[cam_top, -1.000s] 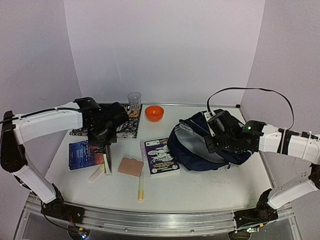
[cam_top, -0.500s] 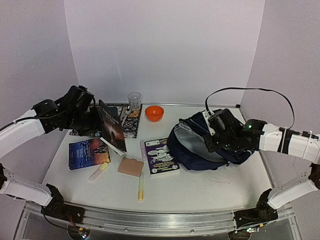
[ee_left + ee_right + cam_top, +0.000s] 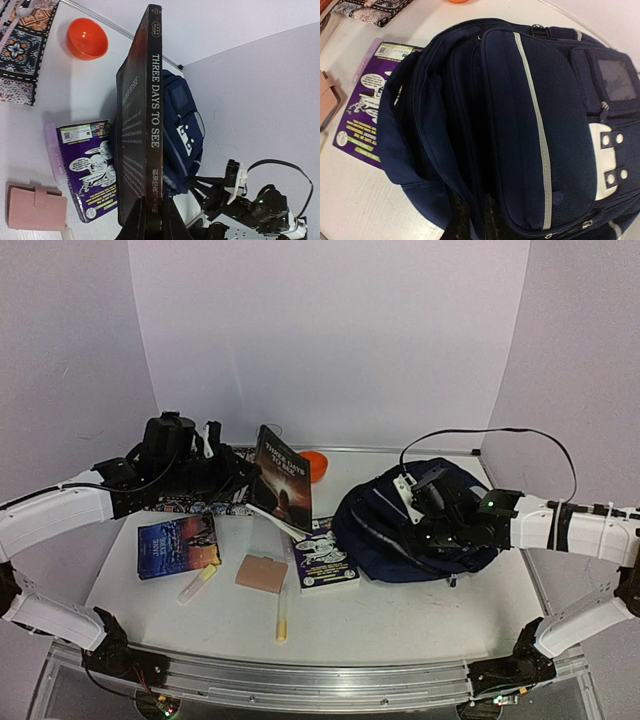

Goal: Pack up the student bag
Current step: Pass from the left arm to the right

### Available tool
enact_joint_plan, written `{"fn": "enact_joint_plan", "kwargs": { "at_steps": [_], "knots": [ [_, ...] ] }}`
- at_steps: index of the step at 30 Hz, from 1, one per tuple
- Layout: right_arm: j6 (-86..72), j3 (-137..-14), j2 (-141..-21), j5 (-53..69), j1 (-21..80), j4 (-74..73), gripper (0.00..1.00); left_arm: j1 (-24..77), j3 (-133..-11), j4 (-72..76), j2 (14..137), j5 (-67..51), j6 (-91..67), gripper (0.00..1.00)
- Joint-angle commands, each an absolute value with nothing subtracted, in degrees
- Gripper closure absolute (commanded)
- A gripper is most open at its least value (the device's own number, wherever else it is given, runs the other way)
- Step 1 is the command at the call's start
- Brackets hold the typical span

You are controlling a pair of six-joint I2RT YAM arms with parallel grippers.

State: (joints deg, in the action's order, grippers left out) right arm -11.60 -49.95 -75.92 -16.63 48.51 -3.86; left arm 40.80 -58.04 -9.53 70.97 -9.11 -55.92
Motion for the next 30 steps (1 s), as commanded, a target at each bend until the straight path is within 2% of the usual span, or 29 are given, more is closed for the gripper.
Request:
{"fn": "enact_joint_plan", "kwargs": {
  "at_steps": [1, 3, 6, 9, 11, 18, 30],
  "knots": [
    [-13.5, -51.4, -75.7, -10.7, 48.4, -1.6, 0.68, 40.5, -58.5, 5.3, 71.8, -15.7, -57.7, 1.0],
    [-14.5, -53.4, -74.5, -8.7, 48.4, -1.7, 0.52, 40.5, -58.2, 7.4, 72.4, -17.2, -58.4, 1.0],
    [-16.8, -56.2, -72.9, -4.9, 46.8, -1.2, 0.34, 40.5, -58.7, 9.2, 73.0, -18.9, -59.0, 1.0],
    [-21.3, -57.9, -72.3, 5.0, 42.8, 3.1, 0.13, 40.5, -59.8, 10.3, 73.8, -20.5, -59.4, 1.0],
    [-25.3, -57.9, -72.1, 9.8, 40.9, 7.7, 0.04, 40.5, -60.6, 11.2, 74.4, -21.5, -59.8, 1.0],
    [-40.8, -56.6, -76.0, 25.8, 34.9, 26.6, 0.02, 40.6, -61.2, 18.0, 75.9, -24.8, -64.0, 1.0],
    [-61.0, -58.3, -87.8, 38.8, 32.8, 52.6, 0.02, 40.8, -62.7, 31.8, 79.2, -29.2, -72.6, 1.0]
  ]
}}
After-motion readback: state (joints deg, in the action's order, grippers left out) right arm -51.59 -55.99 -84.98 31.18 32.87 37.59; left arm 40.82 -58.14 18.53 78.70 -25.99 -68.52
